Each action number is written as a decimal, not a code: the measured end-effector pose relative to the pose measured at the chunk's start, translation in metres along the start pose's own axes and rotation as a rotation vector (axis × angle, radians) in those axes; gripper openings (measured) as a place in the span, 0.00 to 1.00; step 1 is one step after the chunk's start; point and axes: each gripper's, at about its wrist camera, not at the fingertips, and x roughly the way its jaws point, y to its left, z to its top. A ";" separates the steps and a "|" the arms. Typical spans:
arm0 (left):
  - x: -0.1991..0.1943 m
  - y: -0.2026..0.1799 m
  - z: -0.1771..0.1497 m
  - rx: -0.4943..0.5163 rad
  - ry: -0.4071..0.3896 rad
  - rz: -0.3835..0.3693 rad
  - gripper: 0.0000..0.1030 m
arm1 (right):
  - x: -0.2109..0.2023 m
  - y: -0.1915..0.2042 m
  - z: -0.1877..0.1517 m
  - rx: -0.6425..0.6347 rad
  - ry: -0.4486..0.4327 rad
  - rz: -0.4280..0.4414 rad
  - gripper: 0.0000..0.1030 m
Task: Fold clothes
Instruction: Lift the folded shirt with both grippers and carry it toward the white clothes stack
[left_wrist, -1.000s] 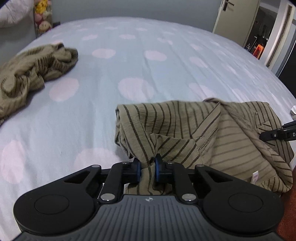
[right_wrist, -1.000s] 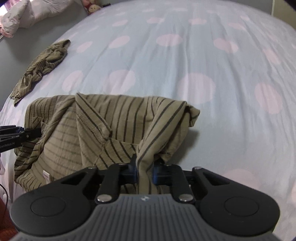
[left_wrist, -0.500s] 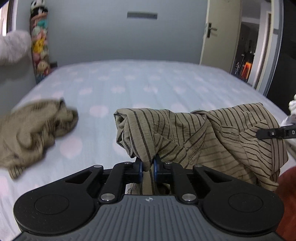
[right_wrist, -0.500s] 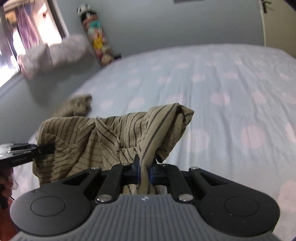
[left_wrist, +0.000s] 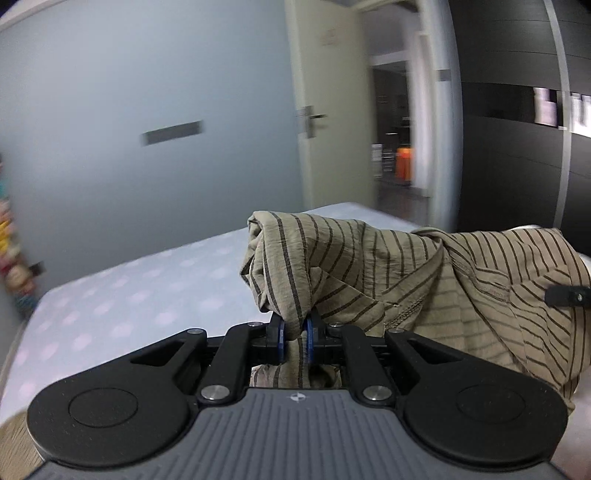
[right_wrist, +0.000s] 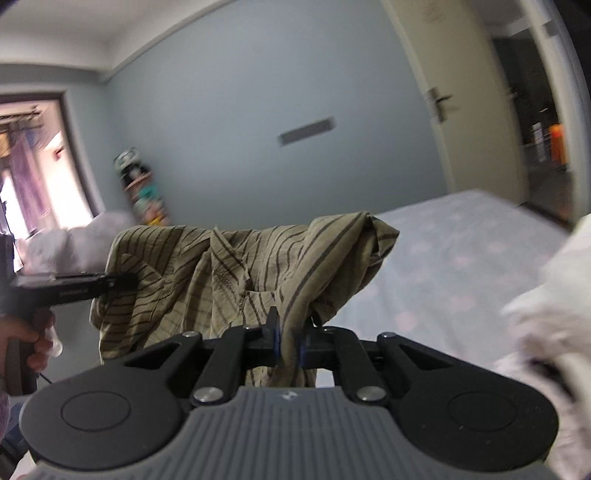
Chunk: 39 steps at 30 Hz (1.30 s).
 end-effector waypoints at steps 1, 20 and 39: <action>0.009 -0.014 0.014 0.020 -0.008 -0.027 0.09 | -0.013 -0.010 0.006 0.003 -0.019 -0.029 0.10; 0.190 -0.310 0.143 0.404 -0.067 -0.448 0.08 | -0.164 -0.180 0.030 0.246 -0.246 -0.493 0.10; 0.339 -0.355 0.072 0.470 0.173 -0.540 0.09 | -0.137 -0.262 -0.028 0.386 -0.091 -0.615 0.11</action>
